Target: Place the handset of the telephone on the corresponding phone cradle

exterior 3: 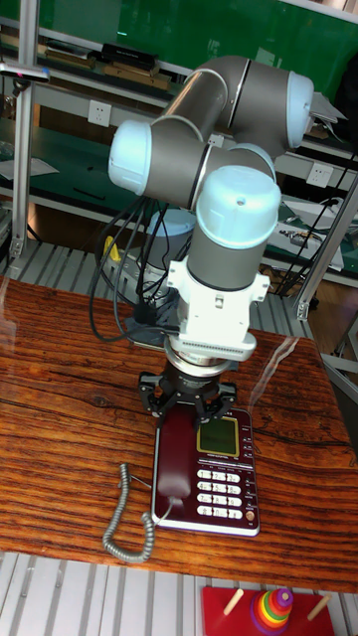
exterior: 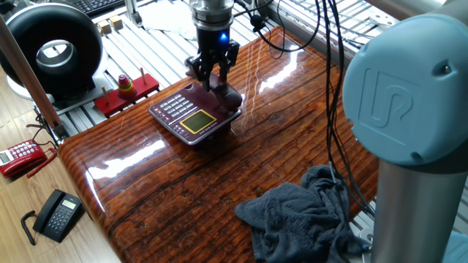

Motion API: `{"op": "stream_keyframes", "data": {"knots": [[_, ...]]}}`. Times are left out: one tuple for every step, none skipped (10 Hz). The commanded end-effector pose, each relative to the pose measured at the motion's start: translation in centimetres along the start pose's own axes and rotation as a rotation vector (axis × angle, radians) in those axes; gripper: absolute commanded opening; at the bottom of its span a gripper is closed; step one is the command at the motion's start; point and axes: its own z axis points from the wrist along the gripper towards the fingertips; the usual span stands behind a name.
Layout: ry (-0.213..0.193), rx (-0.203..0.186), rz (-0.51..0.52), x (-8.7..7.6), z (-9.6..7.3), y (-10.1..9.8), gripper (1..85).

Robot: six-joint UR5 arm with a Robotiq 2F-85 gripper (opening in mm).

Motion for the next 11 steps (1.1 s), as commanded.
{"op": "stream_keyframes", "data": {"knots": [[0.001, -0.008, -0.01, -0.3, 0.7, 1.0, 29.7], [0.001, -0.002, -0.016, -0.4, 1.1, 0.9, 29.7], [0.001, 0.01, -0.023, -0.6, 1.7, 0.7, 29.7], [0.0, 0.016, -0.024, -0.7, 2.2, 0.7, 29.7], [-0.005, 0.023, -0.023, -0.9, 2.7, 0.6, 29.7], [-0.006, 0.027, -0.023, -1.0, 2.8, 0.5, 29.7], [-0.008, 0.028, -0.025, -1.0, 2.9, 0.5, 29.7], [-0.009, 0.028, -0.023, -1.1, 2.8, 0.5, 29.7], [-0.011, 0.028, -0.022, -1.1, 2.9, 0.5, 29.7], [-0.014, 0.028, -0.02, -1.2, 2.8, 0.5, 29.7], [-0.019, 0.028, -0.02, -1.3, 2.8, 0.5, 29.7]]}}
